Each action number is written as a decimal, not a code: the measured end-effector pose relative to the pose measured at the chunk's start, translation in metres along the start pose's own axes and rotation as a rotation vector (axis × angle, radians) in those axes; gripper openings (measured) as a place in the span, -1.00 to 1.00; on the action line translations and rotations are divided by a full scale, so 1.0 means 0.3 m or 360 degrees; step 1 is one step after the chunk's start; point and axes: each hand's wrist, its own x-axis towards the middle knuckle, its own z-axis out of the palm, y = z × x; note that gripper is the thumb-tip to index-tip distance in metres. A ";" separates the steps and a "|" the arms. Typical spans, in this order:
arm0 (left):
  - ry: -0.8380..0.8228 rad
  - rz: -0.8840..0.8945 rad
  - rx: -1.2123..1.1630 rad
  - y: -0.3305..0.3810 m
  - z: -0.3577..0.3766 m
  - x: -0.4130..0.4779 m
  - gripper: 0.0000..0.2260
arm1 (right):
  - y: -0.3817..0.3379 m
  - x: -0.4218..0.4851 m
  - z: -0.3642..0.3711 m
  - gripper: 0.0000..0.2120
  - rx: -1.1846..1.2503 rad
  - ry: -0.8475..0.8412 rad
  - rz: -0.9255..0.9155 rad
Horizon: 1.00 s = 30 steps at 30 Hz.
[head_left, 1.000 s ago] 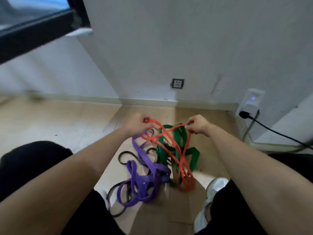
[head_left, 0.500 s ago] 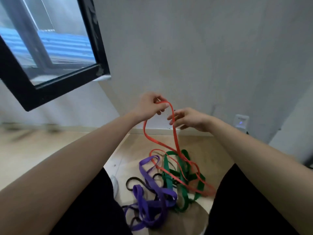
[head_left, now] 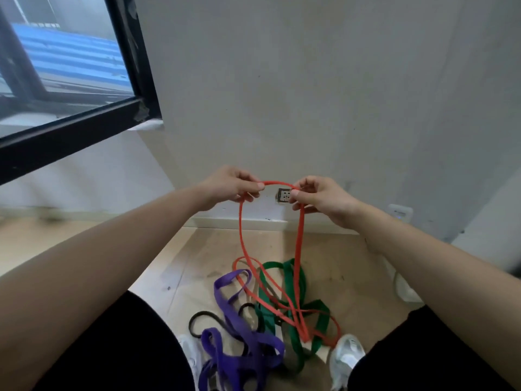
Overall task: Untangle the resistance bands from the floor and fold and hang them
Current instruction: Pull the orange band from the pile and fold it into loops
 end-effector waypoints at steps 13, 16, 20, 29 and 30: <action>-0.0423 0.0078 -0.0069 -0.145 0.174 0.217 -0.81 | 0.169 0.195 -0.144 -0.88 -0.0510 0.0031 0.0200; -0.0428 0.0065 -0.0171 -0.172 0.174 0.216 -0.81 | 0.249 0.173 -0.114 -0.89 -0.0484 -0.0109 0.0292; -0.0280 0.0077 -0.0062 -0.186 0.116 0.172 -0.81 | 0.243 0.180 -0.037 -0.88 -0.0324 -0.0361 0.0344; 0.0225 0.0211 -0.0519 -0.062 -0.040 0.103 -0.87 | 0.071 0.233 0.114 -0.75 0.0284 -0.0702 0.0195; 0.0239 0.0231 -0.0617 -0.037 -0.041 0.104 -0.88 | 0.055 0.227 0.115 -0.72 0.0364 -0.0717 0.0164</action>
